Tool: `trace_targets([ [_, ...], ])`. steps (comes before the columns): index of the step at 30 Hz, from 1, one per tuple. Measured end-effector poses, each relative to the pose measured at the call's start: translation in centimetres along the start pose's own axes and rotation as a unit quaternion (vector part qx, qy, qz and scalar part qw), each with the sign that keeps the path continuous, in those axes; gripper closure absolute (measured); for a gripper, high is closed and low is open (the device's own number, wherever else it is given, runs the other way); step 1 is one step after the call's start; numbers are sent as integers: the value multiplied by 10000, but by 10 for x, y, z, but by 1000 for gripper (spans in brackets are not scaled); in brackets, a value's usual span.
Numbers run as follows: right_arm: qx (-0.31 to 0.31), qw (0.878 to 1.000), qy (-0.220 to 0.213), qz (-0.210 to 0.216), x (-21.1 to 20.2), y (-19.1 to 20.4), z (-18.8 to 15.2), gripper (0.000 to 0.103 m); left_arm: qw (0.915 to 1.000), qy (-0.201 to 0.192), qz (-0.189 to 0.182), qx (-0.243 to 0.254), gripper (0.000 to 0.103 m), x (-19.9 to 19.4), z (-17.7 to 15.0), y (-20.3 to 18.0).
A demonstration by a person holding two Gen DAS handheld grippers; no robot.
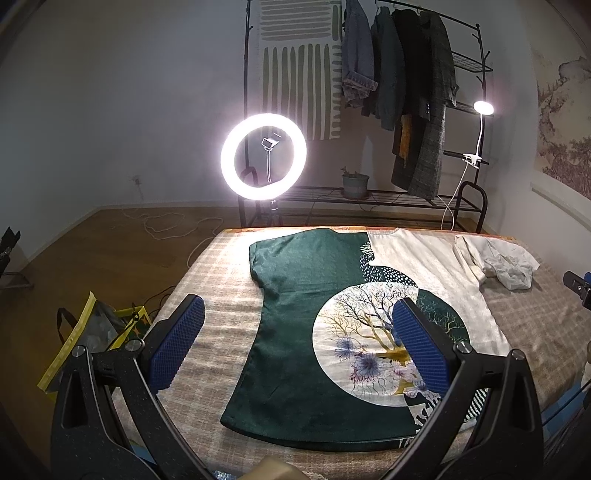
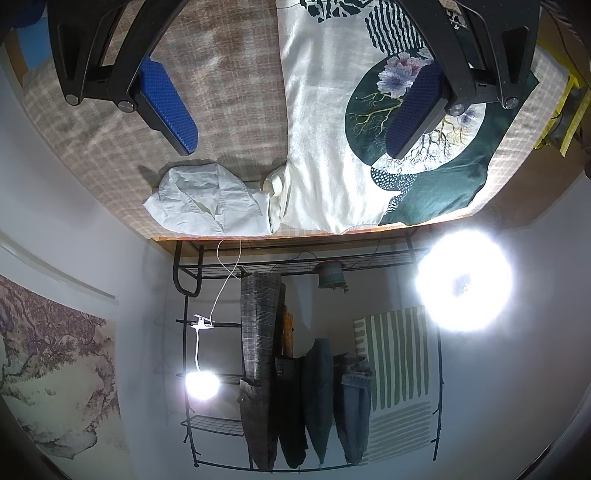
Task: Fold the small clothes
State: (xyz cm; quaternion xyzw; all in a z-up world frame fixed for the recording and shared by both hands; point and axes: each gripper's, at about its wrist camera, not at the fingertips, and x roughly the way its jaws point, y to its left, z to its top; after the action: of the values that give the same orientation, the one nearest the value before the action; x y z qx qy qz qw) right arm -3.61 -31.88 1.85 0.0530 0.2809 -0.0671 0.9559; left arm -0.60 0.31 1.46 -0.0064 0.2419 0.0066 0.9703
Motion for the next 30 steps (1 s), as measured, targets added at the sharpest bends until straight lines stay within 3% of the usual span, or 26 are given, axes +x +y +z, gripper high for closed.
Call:
trace_targets([
  [30,-8,10000,5,2,2,4,-3,0,10000,-17,19,7,0,-2,2,0],
])
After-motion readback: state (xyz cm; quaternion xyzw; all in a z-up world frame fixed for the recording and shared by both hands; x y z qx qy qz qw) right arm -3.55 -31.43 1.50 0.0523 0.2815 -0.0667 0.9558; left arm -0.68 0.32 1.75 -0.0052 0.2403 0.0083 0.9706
